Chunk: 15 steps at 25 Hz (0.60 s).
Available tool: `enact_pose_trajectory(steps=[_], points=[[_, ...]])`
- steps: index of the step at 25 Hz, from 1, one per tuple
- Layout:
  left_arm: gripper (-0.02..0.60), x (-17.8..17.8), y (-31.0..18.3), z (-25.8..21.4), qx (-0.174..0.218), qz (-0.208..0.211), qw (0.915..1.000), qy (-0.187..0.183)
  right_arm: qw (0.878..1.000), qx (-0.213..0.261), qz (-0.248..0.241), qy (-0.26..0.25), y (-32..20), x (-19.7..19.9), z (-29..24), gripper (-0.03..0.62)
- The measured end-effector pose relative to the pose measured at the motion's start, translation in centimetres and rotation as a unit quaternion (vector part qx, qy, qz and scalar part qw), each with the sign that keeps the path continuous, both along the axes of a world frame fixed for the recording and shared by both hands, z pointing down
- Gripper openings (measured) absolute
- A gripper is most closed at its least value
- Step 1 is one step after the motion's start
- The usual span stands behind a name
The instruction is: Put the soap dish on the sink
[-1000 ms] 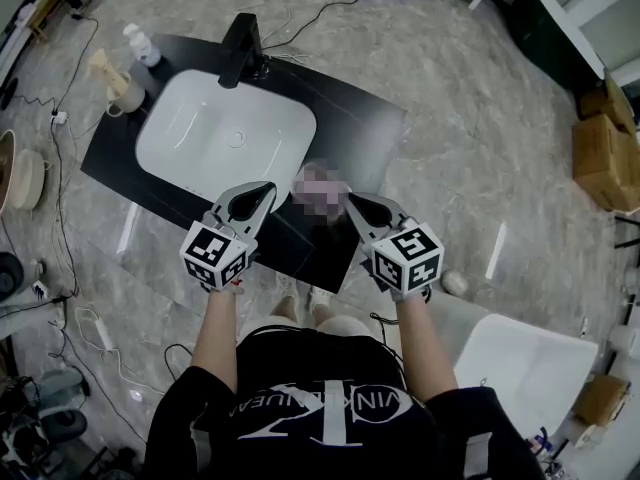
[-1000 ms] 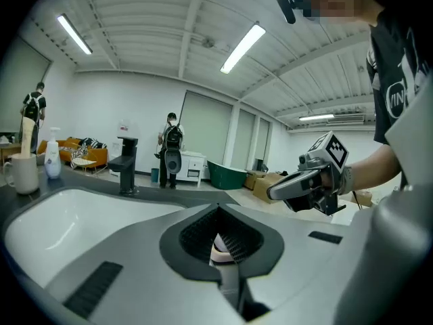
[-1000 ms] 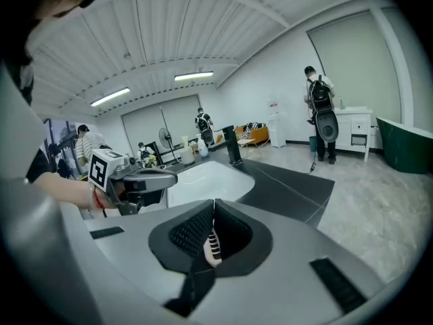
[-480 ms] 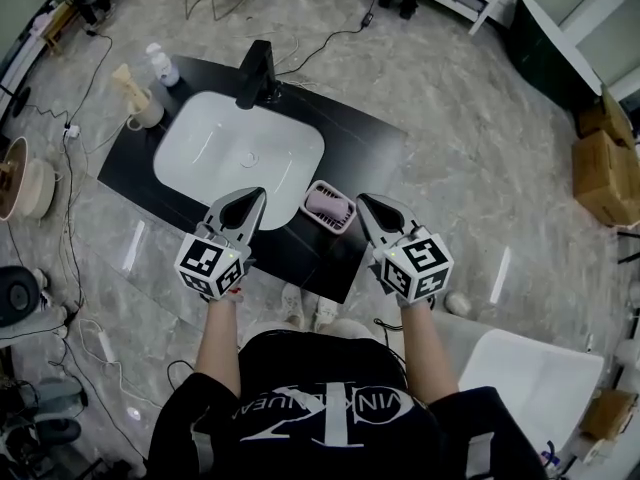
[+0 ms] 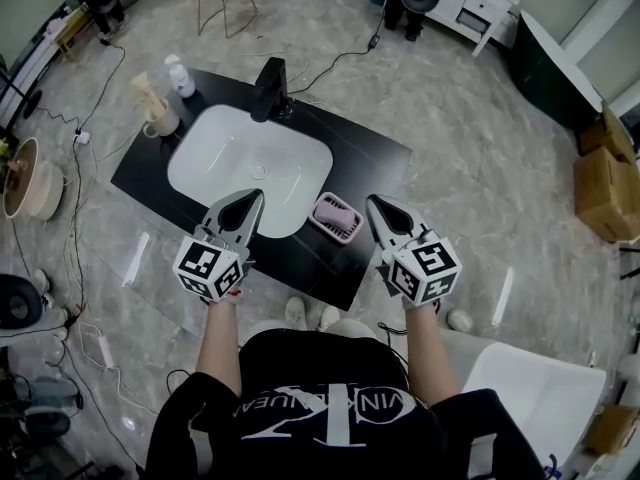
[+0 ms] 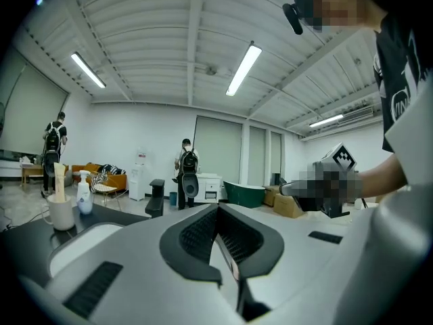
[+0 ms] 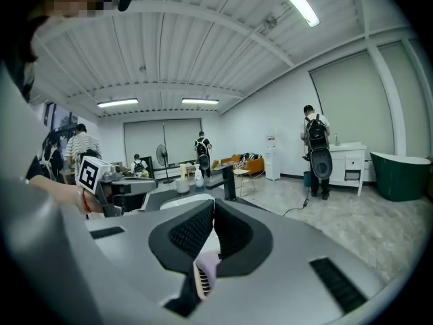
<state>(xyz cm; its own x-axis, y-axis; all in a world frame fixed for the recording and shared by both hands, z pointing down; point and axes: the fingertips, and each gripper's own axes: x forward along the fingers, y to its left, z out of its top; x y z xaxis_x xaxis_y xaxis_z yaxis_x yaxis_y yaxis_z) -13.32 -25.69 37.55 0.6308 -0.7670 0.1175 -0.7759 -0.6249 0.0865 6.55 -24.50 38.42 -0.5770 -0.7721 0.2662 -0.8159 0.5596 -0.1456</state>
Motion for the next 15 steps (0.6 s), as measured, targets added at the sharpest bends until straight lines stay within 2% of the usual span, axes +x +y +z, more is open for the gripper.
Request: enact_pose_trajectory(steps=[8, 15], points=[[0.014, -1.9, 0.1, -2.1, 0.022, -0.025, 0.9994, 0.008, 1.000, 0.029, 0.006, -0.012, 0.0, 0.0, -2.0, 0.026], [0.014, -2.3, 0.3, -2.2, 0.025, -0.034, 0.9991, 0.012, 0.999, 0.040, 0.008, -0.017, 0.5, 0.3, -2.5, 0.026]])
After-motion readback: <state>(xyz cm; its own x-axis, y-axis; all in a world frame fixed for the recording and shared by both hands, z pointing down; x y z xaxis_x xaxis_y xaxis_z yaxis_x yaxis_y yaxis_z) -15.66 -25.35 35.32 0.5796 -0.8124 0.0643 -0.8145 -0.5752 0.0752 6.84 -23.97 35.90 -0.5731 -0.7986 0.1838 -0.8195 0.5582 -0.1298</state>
